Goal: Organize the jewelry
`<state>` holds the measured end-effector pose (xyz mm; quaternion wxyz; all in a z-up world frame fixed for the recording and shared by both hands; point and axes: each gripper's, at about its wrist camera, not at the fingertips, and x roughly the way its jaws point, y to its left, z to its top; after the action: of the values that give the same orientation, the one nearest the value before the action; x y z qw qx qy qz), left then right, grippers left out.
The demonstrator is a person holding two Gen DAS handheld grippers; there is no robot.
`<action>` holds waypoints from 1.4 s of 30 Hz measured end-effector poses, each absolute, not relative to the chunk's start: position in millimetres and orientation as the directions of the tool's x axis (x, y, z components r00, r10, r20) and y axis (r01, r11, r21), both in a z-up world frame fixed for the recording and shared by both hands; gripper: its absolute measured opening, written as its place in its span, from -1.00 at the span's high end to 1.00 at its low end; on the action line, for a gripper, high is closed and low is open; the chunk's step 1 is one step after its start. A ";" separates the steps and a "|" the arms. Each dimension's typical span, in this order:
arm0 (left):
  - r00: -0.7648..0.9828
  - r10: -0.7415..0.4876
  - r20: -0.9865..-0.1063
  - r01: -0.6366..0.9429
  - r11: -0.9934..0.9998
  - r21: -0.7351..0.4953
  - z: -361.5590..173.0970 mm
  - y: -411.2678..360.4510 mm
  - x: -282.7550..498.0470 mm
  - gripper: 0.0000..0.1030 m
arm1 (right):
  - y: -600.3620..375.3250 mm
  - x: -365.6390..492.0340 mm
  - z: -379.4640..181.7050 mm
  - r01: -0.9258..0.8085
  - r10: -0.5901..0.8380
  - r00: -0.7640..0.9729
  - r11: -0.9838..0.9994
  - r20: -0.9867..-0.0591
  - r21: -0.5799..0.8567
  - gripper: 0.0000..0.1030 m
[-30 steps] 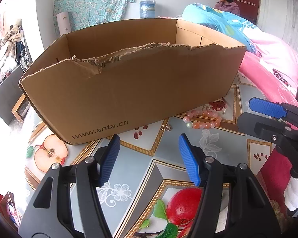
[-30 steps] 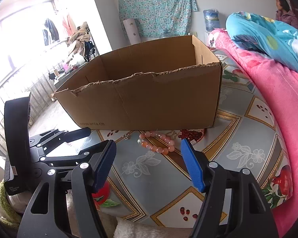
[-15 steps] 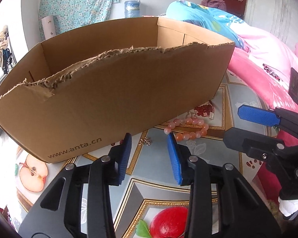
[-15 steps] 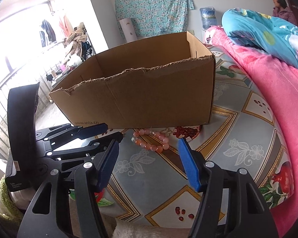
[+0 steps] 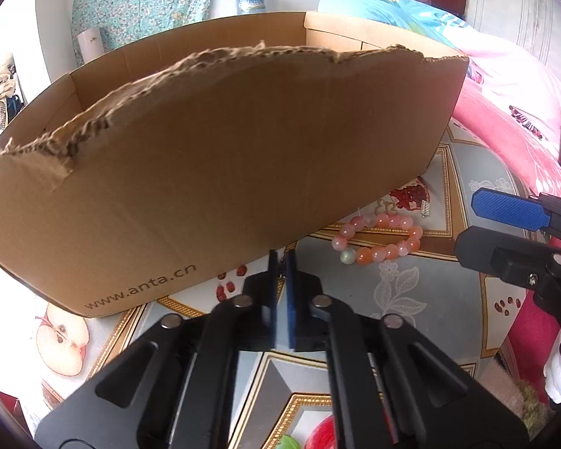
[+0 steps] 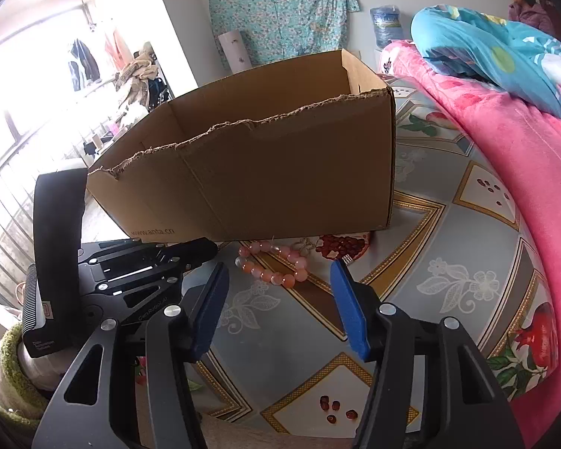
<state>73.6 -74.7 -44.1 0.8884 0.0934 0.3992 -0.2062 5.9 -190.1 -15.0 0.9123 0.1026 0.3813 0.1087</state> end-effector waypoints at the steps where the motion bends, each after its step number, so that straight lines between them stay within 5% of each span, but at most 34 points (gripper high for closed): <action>1: 0.595 -0.296 -0.747 0.440 0.898 -0.005 -44.3 -72.7 73.0 0.96 | -188.9 6.6 -15.1 -0.120 0.275 0.684 0.956 -0.675 0.268 -0.05; 16: 0.625 -0.252 -0.739 0.326 0.944 -0.045 -45.7 -22.7 56.4 0.97 | -141.9 54.0 -29.4 -0.267 0.235 0.574 0.959 -0.784 0.092 0.29; 19: 0.629 -0.252 -0.736 0.311 0.949 -0.059 -46.2 -11.2 54.0 0.97 | -136.9 53.8 -37.1 -0.269 0.196 0.556 0.962 -0.808 0.049 0.48; 21: 0.630 -0.254 -0.734 0.299 0.952 -0.072 -46.4 -5.0 53.9 0.97 | -133.9 52.6 -36.5 -0.278 0.207 0.541 0.959 -0.815 0.059 0.78; 32: 0.640 -0.259 -0.723 0.271 0.957 -0.104 -47.7 2.3 54.1 0.98 | -98.6 76.8 -20.2 -0.345 0.402 0.516 0.906 -0.757 0.245 0.80; 37: 0.641 -0.260 -0.722 0.268 0.957 -0.107 -48.8 -1.5 52.3 0.98 | -120.9 64.8 -9.6 -0.310 0.379 0.535 0.920 -0.755 0.241 0.53; 42: 0.640 -0.267 -0.721 0.270 0.956 -0.114 -49.3 -1.7 53.0 0.98 | -171.7 29.4 -13.5 -0.158 0.251 0.551 0.968 -0.796 0.196 0.52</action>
<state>53.0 -1.7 -49.3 0.9055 0.0020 0.3977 -0.1482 29.4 -171.7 -13.5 0.8791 0.0506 0.4594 0.1166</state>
